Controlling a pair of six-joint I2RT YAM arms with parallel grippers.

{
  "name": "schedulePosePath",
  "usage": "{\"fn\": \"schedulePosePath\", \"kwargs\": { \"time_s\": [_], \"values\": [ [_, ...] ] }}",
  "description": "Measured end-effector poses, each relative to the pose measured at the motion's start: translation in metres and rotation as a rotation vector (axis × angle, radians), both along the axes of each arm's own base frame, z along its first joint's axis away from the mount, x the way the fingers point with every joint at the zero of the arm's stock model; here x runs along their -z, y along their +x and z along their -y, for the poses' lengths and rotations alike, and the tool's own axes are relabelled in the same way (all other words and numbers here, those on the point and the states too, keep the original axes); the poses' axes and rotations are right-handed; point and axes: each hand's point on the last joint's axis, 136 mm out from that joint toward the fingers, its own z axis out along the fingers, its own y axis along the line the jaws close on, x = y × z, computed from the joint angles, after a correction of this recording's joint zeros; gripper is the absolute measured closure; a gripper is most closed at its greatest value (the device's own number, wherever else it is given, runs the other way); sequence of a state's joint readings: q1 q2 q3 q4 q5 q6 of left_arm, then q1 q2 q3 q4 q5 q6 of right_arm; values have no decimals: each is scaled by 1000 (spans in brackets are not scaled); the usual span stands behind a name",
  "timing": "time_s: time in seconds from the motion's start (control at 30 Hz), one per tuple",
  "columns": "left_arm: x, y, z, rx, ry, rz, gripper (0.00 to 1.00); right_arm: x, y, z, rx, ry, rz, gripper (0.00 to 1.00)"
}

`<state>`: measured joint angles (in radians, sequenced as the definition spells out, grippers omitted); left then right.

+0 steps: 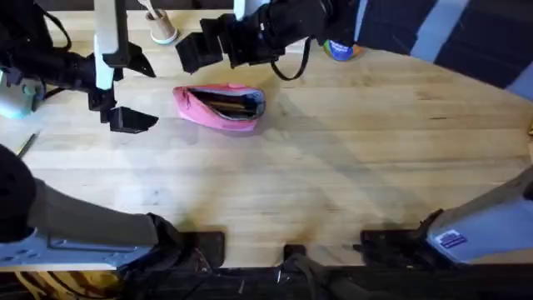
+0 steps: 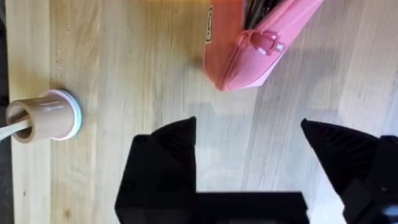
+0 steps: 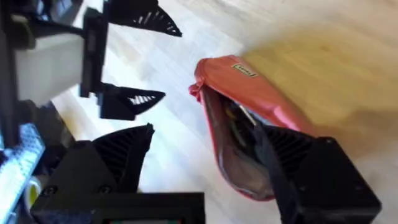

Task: Unzip the bag, pick up the pens from the table one at a time and place them inside, then zip the bag closed.

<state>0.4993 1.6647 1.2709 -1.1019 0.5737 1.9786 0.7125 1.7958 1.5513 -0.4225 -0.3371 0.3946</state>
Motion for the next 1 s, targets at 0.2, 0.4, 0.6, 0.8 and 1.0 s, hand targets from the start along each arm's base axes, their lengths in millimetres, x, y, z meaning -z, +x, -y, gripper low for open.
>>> {"fn": "schedulePosePath", "kwargs": {
  "time_s": [0.2, 0.4, 0.6, 0.8, 1.0],
  "values": [
    [19, 2, -3, 20, -23, -31, 7, -2, -21, -21, 63, 53, -118, 4],
    [20, 7, -6, 32, -10, -4, 7, -5, -47, -44, 62, 88, -187, 4],
    [26, 9, -7, 31, -22, -9, 7, 6, -70, -59, 67, 52, -211, 4],
    [23, 12, -10, 22, -76, 37, 7, 43, -83, -71, 125, -30, -257, 4],
    [15, 14, -21, -45, -172, 88, 7, 62, -72, -76, 243, -15, -328, 4]
  ]
}}
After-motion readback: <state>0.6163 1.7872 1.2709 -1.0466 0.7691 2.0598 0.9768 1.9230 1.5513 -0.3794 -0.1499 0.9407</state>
